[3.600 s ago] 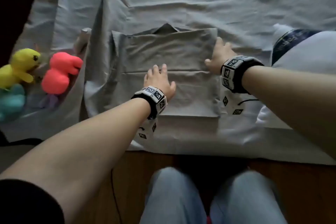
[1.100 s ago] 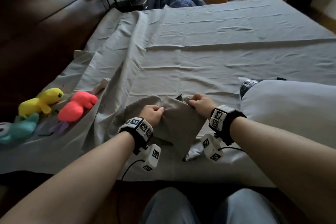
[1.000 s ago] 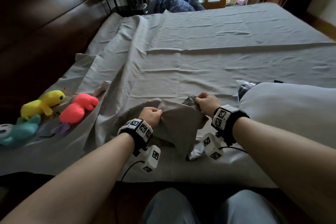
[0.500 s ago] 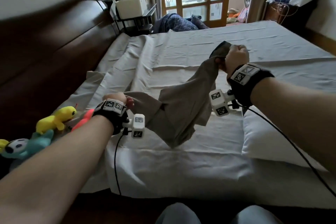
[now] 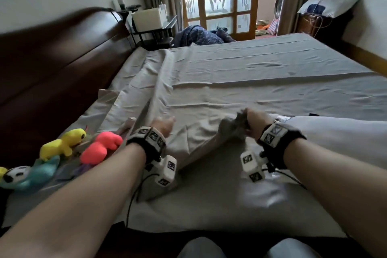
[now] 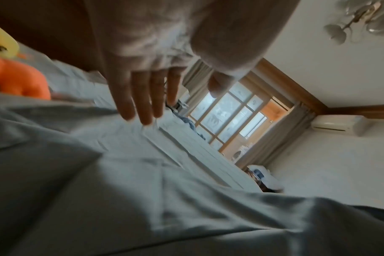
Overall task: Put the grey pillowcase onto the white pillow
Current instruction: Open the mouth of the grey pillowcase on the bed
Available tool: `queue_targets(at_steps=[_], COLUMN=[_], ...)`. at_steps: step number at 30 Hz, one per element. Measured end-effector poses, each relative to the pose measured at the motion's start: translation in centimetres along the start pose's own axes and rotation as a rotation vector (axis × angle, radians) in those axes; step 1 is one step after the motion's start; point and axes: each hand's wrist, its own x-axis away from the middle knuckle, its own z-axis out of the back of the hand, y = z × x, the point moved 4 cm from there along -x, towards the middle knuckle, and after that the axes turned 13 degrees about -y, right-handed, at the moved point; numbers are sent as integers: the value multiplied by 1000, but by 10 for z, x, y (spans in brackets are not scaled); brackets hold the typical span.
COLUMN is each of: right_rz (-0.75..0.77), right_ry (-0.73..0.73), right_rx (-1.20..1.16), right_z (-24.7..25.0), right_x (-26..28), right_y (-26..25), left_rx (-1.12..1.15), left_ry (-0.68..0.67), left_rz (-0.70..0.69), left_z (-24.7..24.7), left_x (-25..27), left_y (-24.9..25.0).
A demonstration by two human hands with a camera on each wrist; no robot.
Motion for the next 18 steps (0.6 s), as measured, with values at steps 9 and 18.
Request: queue_targets(at_steps=[9,18], right_rz=[-261,-638], right_ry=[-208,-321], right_rx=[47,482], right_z=[7,56], right_x=[1,4], right_y=[86,116], left_rx=[-60,-207], left_ry=[-633,-356], left_rz=[96,-119], left_z=[-157,-160], left_x=[38,6], left_y=[22,41])
